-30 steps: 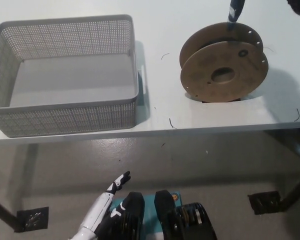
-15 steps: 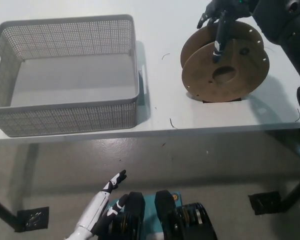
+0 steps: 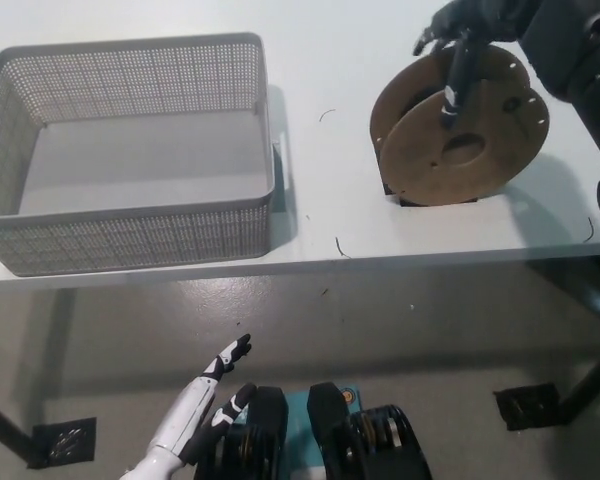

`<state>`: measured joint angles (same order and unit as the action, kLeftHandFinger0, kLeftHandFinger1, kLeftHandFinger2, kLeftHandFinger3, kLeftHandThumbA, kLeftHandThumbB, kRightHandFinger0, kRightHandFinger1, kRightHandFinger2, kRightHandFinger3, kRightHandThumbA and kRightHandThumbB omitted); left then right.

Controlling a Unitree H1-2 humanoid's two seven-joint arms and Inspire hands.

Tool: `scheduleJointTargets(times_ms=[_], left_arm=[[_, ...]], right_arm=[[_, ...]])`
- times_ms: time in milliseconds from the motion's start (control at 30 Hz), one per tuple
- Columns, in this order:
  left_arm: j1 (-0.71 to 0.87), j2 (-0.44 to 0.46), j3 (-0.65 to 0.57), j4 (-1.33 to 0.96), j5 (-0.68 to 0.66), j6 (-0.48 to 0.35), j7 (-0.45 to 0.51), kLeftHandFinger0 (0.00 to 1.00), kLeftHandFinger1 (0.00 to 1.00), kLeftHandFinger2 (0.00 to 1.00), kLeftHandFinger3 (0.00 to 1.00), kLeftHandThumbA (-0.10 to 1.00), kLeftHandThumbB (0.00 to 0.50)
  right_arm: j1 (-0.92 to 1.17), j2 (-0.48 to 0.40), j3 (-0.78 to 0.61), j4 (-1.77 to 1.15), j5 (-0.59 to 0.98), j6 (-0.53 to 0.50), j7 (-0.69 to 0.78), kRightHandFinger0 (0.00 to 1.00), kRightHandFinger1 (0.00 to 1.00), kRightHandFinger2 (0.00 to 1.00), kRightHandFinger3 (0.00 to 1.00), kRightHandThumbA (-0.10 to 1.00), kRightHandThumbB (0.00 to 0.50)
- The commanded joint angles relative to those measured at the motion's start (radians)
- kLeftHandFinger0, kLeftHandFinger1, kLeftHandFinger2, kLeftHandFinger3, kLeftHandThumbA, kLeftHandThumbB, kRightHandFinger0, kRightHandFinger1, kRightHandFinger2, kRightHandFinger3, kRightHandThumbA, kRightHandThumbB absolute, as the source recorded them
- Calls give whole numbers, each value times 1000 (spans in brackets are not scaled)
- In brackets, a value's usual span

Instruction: Use the right hand to pick up a 3d printing filament and place it into a container on the left side

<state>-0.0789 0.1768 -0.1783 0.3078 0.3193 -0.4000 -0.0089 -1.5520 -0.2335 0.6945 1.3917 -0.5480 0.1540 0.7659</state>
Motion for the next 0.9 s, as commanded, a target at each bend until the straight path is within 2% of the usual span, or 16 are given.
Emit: scheduleJointTargets(times_ms=[0, 67, 100, 133, 167, 200, 233, 267, 300, 367, 433, 500, 600, 700, 833, 867], left_arm=[[-11, 12, 4, -30, -8, -10, -8, 1000, 1000, 1000, 1000, 1000, 205], [-17, 14, 6, -32, -10, -4, -12, 1000, 1000, 1000, 1000, 1000, 204], [-18, 15, 6, -28, -11, -7, -13, 1000, 1000, 1000, 1000, 1000, 207], [-20, 14, 7, -26, -13, -7, -14, 1000, 1000, 1000, 1000, 1000, 213], [-24, 13, 9, -23, -16, -7, -15, 1000, 1000, 1000, 1000, 1000, 213], [-24, 11, 11, -21, -22, -10, -17, 1000, 1000, 1000, 1000, 1000, 228], [-25, 11, 11, -17, -21, -15, -16, 1000, 1000, 1000, 1000, 1000, 231], [-25, 12, 10, -15, -20, -18, -17, 1000, 1000, 1000, 1000, 1000, 228], [-24, 12, 10, -14, -18, -20, -16, 1000, 1000, 1000, 1000, 1000, 227], [-25, 12, 10, -15, -12, -18, -15, 1000, 1000, 1000, 1000, 1000, 227], [-25, 11, 11, -13, -14, -19, -15, 1000, 1000, 1000, 1000, 1000, 225], [-23, 11, 10, -18, -15, -15, -18, 1000, 1000, 1000, 1000, 1000, 224], [-22, 11, 11, -20, -14, -14, -19, 1000, 1000, 1000, 1000, 1000, 227], [-26, 11, 10, -19, -19, -14, -23, 1000, 1000, 1000, 1000, 1000, 233], [-29, 11, 12, -16, -12, -12, -19, 1000, 1000, 1000, 1000, 1000, 245], [-28, 11, 12, -16, -15, -16, -20, 1000, 1000, 1000, 1000, 1000, 241]], right_arm=[[62, 12, 6, 23, -34, 14, -88, 922, 977, 1000, 1000, 709, 290], [64, 5, 26, 15, -61, -13, -126, 968, 1000, 1000, 1000, 563, 311], [66, 2, 45, 14, -81, -36, -141, 674, 764, 930, 1000, 451, 316], [65, 1, 48, 14, -84, -47, -145, 336, 469, 691, 1000, 329, 311], [64, -1, 51, 15, -84, -60, -151, 298, 452, 659, 1000, 313, 310], [66, -7, 49, 17, -82, -74, -157, 23, 67, 285, 821, 175, 290], [67, -11, 52, 18, -86, -83, -158, 1, 9, 117, 578, 114, 211], [69, -14, 56, 19, -91, -97, -160, 0, 36, 225, 327, 11, 149], [72, -16, 62, 20, -96, -109, -165, 0, 80, 315, 255, -46, 132], [73, -20, 63, 24, -96, -117, -175, 42, 441, 784, 294, -100, 158], [75, -24, 52, 27, -87, -111, -194, 144, 595, 1000, 266, -100, 159], [81, -33, 37, 23, -76, -125, -243, 169, 555, 965, 272, -100, 81], [82, -44, -34, 24, -15, -108, -272, 162, 527, 924, 516, -100, 118], [80, -59, -172, 20, 79, -55, -307, 80, 386, 651, 968, -100, 161], [79, -79, -345, 19, 163, -15, -398, 15, 188, 387, 814, -67, 189], [80, -82, -398, 18, 196, -4, -408, 9, 242, 519, 624, -77, 190]])
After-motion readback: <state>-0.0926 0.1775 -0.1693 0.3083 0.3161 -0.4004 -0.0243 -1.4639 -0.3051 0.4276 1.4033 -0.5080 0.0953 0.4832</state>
